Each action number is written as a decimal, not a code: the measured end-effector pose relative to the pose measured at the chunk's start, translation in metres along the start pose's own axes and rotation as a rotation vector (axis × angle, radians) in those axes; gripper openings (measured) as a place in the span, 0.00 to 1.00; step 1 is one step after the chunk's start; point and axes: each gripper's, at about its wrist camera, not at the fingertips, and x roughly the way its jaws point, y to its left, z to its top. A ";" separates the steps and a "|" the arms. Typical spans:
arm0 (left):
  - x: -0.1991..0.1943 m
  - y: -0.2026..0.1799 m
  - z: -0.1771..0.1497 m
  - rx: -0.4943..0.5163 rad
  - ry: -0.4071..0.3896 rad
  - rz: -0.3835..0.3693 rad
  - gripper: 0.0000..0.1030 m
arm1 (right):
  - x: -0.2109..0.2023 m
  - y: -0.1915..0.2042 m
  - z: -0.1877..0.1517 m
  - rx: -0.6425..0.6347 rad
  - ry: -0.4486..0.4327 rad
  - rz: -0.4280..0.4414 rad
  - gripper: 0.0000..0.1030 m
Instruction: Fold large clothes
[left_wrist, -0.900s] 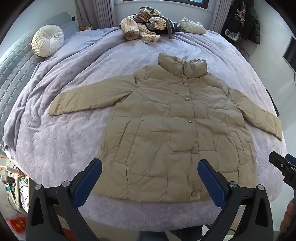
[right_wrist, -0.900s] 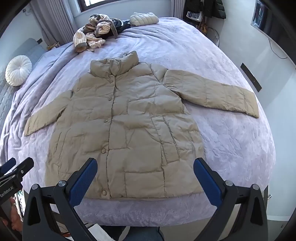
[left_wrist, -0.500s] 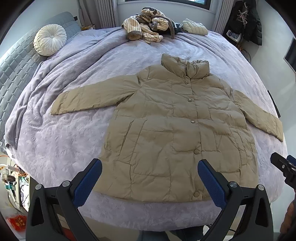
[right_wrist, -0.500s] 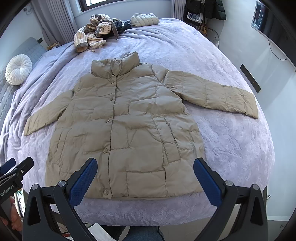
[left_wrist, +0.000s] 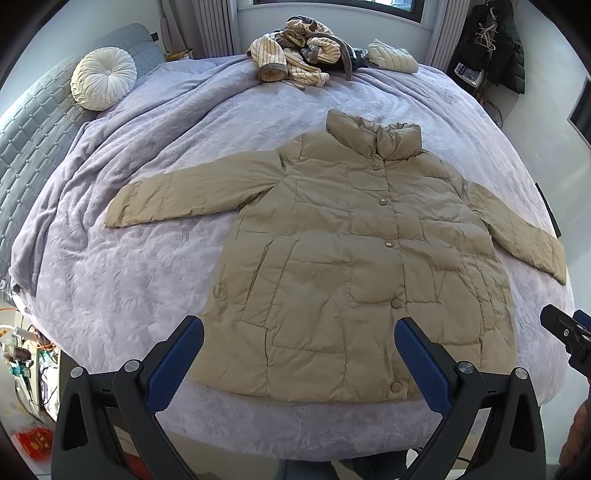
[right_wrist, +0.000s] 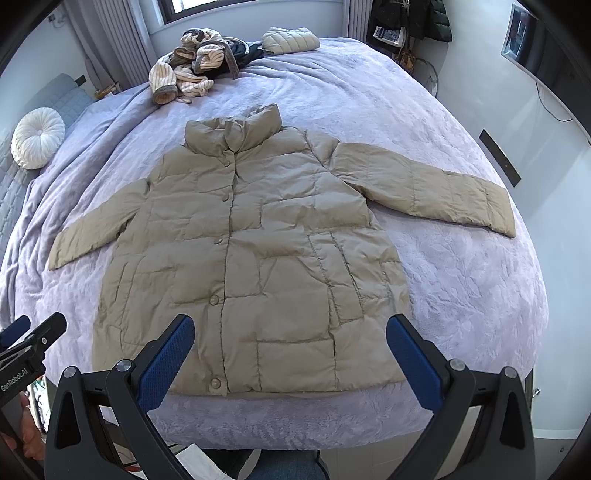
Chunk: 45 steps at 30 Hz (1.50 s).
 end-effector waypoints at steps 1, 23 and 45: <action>0.000 0.000 0.000 0.000 0.000 0.000 1.00 | 0.000 0.000 0.000 0.000 0.000 -0.001 1.00; -0.002 0.008 -0.001 -0.002 -0.004 -0.001 1.00 | -0.002 0.005 -0.001 -0.002 -0.003 -0.004 1.00; -0.002 0.008 -0.002 -0.002 -0.005 -0.002 1.00 | -0.005 0.008 0.001 -0.002 -0.003 -0.006 1.00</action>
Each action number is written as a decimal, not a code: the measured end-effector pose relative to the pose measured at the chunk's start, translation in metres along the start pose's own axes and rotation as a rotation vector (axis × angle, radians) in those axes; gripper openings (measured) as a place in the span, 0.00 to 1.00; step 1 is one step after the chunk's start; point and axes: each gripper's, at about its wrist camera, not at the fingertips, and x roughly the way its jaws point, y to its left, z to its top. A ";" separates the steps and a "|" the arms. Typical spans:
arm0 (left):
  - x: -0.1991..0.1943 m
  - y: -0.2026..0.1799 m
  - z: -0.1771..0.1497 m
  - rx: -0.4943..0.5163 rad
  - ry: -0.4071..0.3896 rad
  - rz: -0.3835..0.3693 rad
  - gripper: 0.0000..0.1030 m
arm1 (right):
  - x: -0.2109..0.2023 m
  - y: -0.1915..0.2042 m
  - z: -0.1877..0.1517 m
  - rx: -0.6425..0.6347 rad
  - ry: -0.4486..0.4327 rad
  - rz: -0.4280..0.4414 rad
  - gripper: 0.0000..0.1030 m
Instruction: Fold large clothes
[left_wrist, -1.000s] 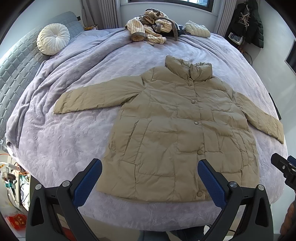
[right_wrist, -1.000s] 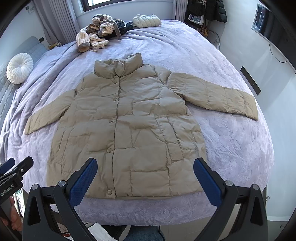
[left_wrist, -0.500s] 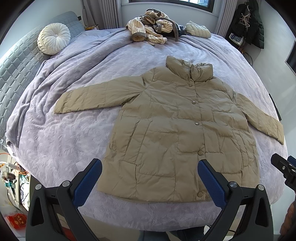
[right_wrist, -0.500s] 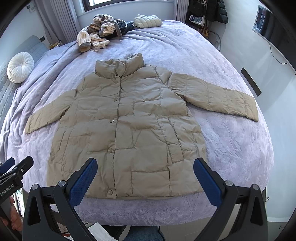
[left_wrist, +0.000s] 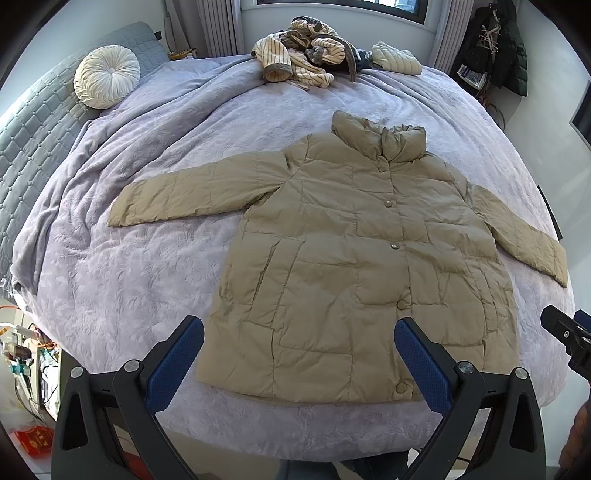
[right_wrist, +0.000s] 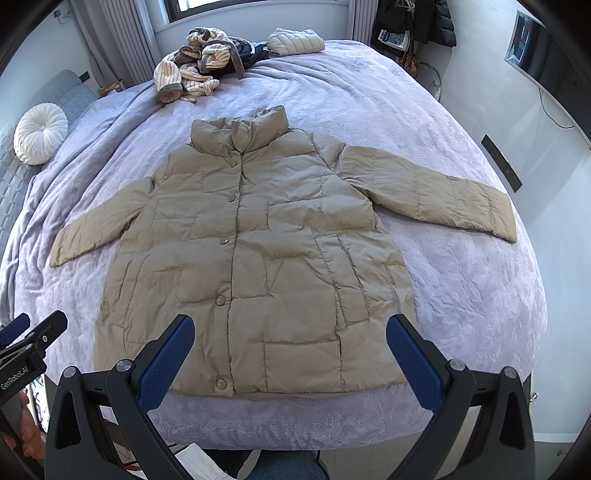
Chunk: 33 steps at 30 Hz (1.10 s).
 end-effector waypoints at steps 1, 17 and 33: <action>0.000 0.000 0.000 0.000 0.000 0.000 1.00 | 0.001 -0.001 0.000 0.000 -0.001 0.000 1.00; 0.000 0.000 0.000 0.000 0.000 0.000 1.00 | 0.004 0.000 -0.001 -0.001 -0.001 -0.002 1.00; 0.000 0.000 0.000 0.000 0.001 0.000 1.00 | 0.004 0.002 -0.001 -0.003 -0.001 -0.002 1.00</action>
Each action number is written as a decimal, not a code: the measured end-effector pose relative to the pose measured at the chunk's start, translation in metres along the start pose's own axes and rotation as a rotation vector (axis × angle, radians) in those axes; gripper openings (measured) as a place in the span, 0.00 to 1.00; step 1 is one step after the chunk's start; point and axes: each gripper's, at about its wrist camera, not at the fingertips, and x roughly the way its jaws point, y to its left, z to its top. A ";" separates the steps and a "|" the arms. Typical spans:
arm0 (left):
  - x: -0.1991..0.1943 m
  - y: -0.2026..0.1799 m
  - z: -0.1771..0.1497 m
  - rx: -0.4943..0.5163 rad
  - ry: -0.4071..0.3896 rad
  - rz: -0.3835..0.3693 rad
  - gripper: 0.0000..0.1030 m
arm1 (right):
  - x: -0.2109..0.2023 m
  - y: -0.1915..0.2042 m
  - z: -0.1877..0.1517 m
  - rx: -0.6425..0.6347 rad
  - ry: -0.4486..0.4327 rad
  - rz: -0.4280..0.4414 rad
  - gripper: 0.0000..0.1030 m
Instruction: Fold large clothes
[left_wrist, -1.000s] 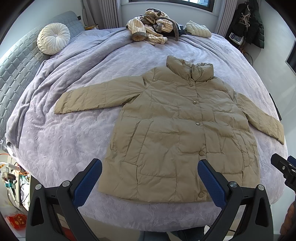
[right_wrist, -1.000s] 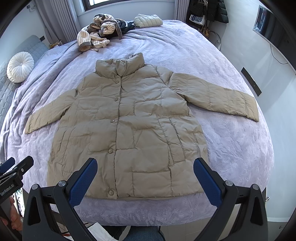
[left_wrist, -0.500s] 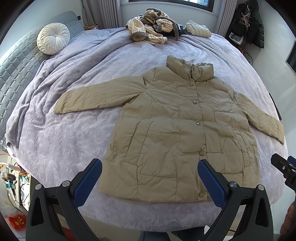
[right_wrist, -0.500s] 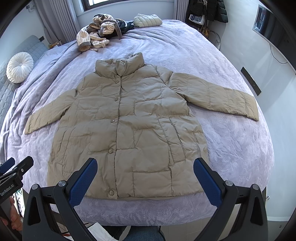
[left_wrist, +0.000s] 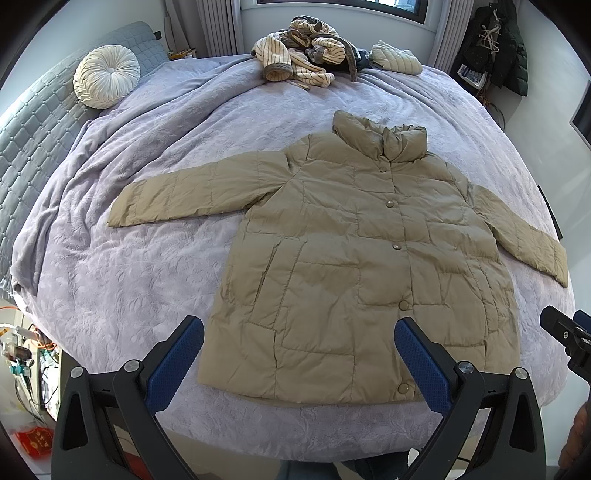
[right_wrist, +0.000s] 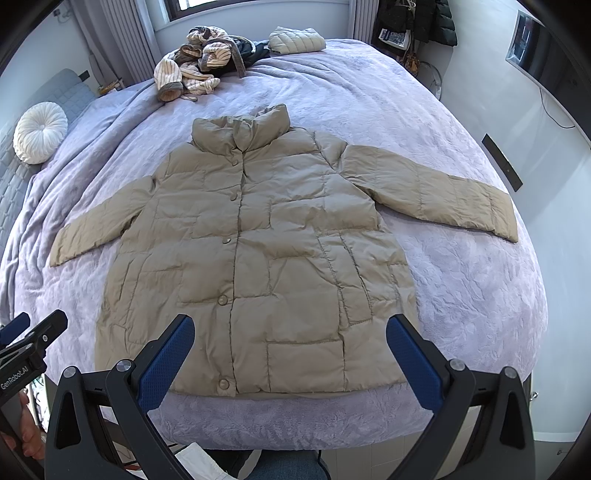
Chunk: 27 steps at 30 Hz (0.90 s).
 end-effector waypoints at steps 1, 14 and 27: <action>0.000 0.001 0.000 0.000 0.000 0.000 1.00 | 0.000 0.000 0.000 0.000 0.000 0.000 1.00; 0.000 0.010 0.000 -0.005 0.010 -0.002 1.00 | 0.001 0.001 0.001 -0.001 0.004 0.000 1.00; 0.003 0.007 0.002 -0.066 0.015 0.009 1.00 | -0.002 -0.002 0.001 -0.003 0.002 0.013 1.00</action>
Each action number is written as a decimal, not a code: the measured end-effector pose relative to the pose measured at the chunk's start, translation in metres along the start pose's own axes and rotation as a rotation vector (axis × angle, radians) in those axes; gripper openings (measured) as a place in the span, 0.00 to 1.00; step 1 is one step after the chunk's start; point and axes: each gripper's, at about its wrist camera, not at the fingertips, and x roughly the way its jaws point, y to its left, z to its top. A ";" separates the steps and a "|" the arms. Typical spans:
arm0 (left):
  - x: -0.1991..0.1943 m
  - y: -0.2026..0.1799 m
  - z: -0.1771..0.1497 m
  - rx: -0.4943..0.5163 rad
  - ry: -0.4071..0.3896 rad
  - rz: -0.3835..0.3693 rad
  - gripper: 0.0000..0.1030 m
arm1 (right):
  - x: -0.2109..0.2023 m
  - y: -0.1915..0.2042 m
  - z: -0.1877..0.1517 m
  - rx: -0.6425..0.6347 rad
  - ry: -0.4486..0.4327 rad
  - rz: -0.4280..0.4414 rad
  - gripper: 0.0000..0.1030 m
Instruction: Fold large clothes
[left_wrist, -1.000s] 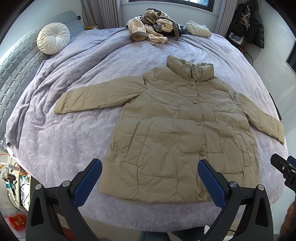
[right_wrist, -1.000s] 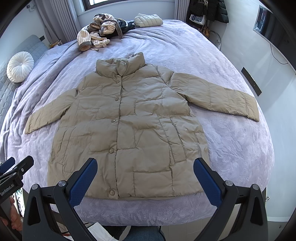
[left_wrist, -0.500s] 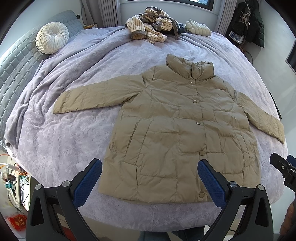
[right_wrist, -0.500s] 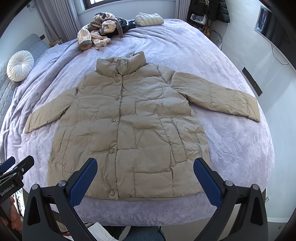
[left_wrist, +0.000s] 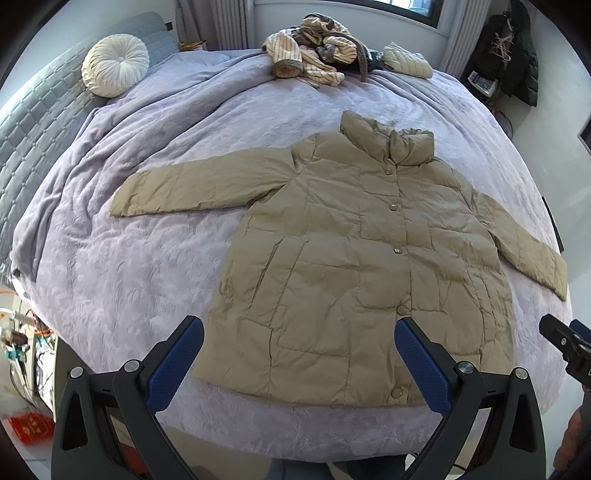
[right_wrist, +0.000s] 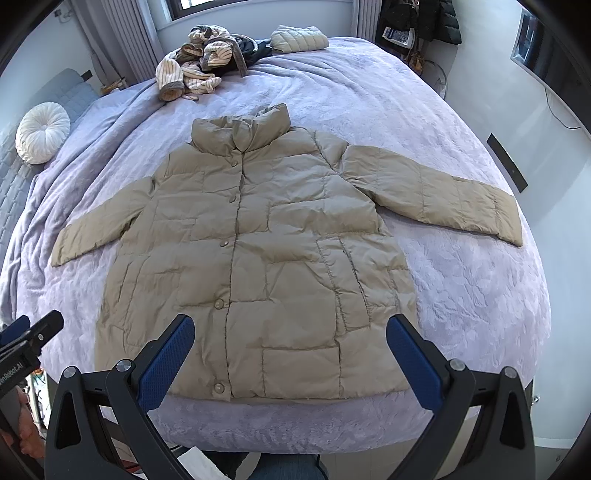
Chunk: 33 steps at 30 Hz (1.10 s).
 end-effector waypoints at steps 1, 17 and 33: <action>0.000 0.000 0.000 -0.007 0.003 0.003 1.00 | 0.001 -0.001 0.000 -0.001 0.001 0.000 1.00; 0.022 0.061 0.017 -0.127 0.036 -0.041 1.00 | 0.033 0.014 0.014 -0.043 0.069 0.032 1.00; 0.196 0.267 0.108 -0.412 0.087 -0.146 1.00 | 0.148 0.197 0.076 -0.104 0.238 0.179 1.00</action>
